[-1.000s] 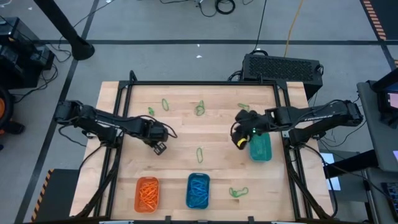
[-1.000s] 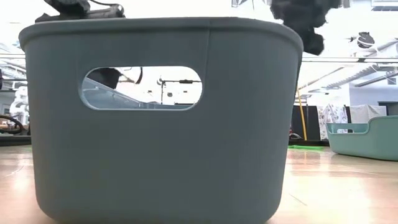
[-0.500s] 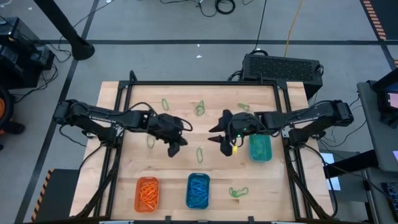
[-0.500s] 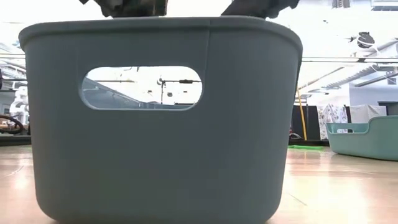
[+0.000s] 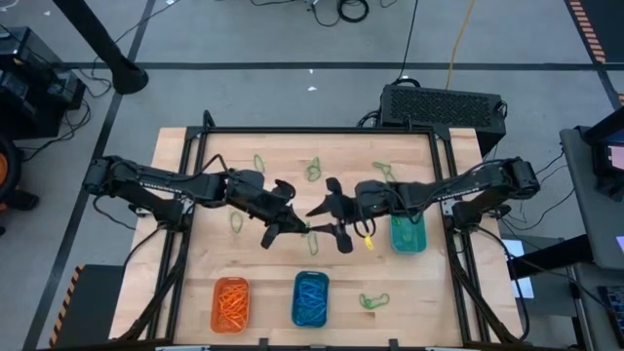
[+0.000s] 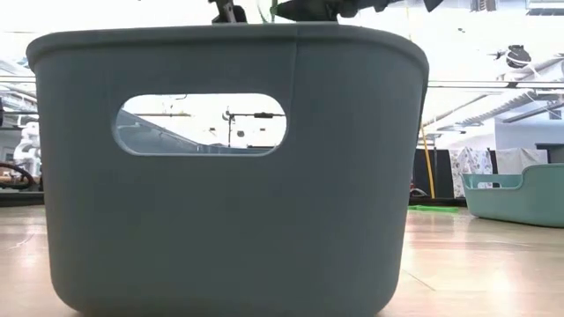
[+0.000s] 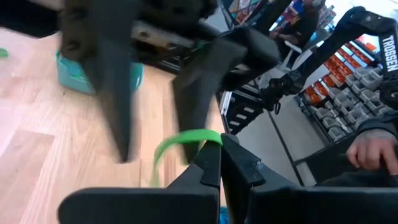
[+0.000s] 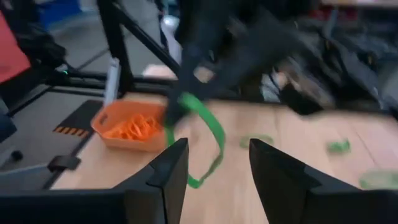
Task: Sort rubber bands into baskets
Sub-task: Put the green rubber band into the green bin
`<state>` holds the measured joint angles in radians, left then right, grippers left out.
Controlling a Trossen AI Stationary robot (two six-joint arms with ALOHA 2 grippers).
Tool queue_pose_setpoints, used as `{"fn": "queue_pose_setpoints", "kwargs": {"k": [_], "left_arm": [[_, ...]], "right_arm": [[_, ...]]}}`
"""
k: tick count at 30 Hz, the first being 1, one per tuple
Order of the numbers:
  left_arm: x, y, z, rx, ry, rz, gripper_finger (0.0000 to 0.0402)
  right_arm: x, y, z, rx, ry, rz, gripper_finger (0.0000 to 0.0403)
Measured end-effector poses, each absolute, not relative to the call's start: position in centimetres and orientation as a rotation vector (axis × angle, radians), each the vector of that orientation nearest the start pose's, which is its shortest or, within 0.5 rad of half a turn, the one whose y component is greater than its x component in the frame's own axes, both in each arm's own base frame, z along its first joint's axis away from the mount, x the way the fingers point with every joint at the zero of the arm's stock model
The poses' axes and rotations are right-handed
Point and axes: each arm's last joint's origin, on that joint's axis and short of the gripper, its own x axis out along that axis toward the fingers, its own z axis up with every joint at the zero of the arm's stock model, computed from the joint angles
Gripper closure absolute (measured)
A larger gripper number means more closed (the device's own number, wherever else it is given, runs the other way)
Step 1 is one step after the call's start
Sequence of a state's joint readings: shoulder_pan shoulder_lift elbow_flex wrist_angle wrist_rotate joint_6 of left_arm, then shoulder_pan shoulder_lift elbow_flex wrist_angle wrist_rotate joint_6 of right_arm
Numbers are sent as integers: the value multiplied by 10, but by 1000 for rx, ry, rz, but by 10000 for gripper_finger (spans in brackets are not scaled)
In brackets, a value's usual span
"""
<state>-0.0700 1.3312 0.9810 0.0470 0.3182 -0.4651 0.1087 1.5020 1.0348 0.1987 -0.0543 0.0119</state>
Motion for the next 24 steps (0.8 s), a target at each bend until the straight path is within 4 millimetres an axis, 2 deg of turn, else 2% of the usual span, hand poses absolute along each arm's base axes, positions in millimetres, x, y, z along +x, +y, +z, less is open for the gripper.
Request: {"fn": "queue_pose_setpoints", "kwargs": {"k": [9, 13, 17, 22, 24], "left_arm": [[298, -30, 304, -493, 385, -312, 400], [298, -30, 304, -485, 383, -313, 400], [298, -29, 305, -485, 378, -312, 400], [298, -29, 304, -483, 377, -296, 395], [298, -28, 304, -482, 374, -280, 385]], "right_arm": [[340, 41, 288, -56, 216, 178, 241], [340, 41, 288, -56, 215, 178, 256], [340, 41, 288, -56, 213, 179, 296], [341, 41, 289, -56, 201, 174, 378], [341, 40, 289, -56, 202, 173, 395]]}}
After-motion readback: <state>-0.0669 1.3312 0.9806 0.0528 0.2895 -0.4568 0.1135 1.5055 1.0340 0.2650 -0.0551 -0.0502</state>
